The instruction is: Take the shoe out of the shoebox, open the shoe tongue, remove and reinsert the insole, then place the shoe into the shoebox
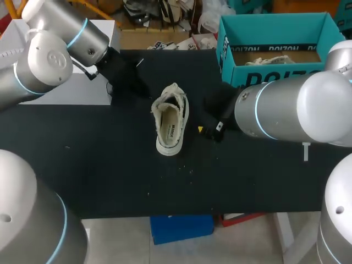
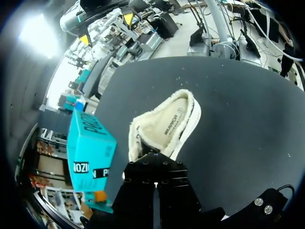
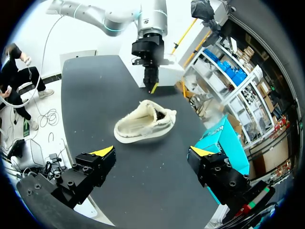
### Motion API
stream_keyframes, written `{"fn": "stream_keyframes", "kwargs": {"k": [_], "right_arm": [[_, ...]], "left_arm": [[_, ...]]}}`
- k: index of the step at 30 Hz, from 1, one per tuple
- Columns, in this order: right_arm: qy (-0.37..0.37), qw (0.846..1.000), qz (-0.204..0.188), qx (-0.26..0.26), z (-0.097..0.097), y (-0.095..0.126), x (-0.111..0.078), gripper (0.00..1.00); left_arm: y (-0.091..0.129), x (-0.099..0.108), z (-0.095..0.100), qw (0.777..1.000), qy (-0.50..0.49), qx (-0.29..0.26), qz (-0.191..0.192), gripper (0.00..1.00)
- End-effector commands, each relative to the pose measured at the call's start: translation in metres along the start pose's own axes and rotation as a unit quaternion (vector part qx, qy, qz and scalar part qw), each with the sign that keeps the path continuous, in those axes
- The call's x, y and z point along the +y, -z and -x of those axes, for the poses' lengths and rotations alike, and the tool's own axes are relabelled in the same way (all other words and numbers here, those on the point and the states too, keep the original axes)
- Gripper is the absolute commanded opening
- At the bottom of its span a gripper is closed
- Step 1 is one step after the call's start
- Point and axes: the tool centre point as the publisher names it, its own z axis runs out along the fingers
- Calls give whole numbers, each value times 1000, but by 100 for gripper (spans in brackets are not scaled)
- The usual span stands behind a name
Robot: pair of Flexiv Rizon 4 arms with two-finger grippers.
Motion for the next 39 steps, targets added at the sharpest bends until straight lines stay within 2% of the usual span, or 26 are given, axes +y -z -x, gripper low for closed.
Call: {"fn": "stream_keyframes", "kwargs": {"k": [1,8,12,20,25,28,31,39], "right_arm": [[0,1000,1,0,-1,-1,0,100],[0,1000,1,0,-1,-1,0,100],[0,1000,1,0,-1,-1,0,100],[0,1000,1,0,-1,-1,0,100],[0,1000,1,0,-1,-1,0,100],[0,1000,1,0,-1,-1,0,100],[0,1000,1,0,-1,-1,0,100],[0,1000,1,0,-1,-1,0,100]], "left_arm": [[-10,7,10,1000,-7,20,14,0],[-40,11,11,998,-25,54,6,0],[-49,6,11,997,-31,64,1,0],[-68,-3,-4,994,-40,104,-11,0],[-76,-15,-7,992,-48,118,-22,0],[-64,-26,-6,991,-54,116,-26,0],[-41,-39,-8,991,-64,117,-25,0],[26,-58,-29,995,-30,91,-21,0]]}}
